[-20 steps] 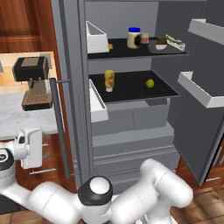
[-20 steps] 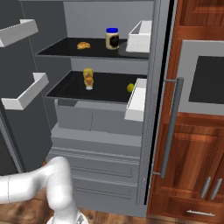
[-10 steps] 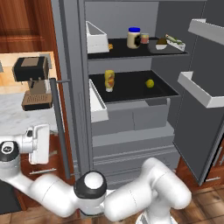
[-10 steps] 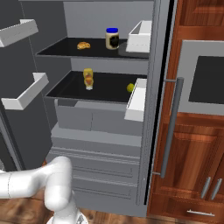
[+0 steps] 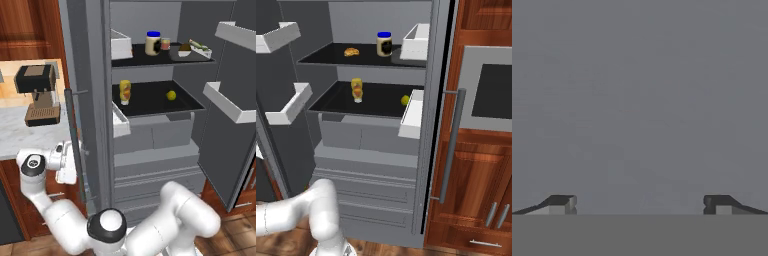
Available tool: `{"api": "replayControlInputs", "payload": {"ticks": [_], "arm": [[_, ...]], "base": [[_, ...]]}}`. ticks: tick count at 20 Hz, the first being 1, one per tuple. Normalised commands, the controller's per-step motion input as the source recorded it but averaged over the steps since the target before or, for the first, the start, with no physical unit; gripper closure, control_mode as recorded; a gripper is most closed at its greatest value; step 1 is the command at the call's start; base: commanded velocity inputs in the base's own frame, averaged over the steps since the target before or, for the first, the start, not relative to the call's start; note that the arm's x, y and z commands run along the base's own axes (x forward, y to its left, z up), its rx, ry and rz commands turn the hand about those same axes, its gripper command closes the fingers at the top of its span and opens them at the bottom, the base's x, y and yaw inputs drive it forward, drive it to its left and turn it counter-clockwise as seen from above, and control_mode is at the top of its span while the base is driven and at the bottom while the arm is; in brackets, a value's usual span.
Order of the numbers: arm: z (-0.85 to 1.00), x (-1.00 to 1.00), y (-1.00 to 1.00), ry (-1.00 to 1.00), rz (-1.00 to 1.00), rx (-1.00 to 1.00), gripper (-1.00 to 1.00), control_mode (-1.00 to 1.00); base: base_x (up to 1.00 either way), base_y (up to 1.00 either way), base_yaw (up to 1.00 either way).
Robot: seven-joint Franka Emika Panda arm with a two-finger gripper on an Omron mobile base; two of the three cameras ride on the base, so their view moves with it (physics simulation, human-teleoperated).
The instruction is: Place the tupperware on the top shelf of the fridge. Make space for the tupperware among the existing items by rearranging them on the shelves if needed. Close the fridge door when finished.
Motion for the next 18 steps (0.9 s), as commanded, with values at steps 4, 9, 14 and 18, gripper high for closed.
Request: {"api": "replayControlInputs", "payload": {"ticks": [4,9,14,18], "arm": [[-0.06,-0.1,-0.96,0.0,0.03,0.0,-1.0,-1.0],[0.0,0.03,-0.84,0.0,0.11,0.0,-1.0,-1.0],[0.1,0.34,-0.62,0.0,0.16,0.0,-1.0,-1.0],[0.3,0.54,-0.5,0.0,0.2,0.0,-1.0,-1.0]], "base": [[0.0,0.0,0.0],[0.0,0.0,0.0],[0.0,0.0,0.0],[0.0,0.0,0.0]]}}
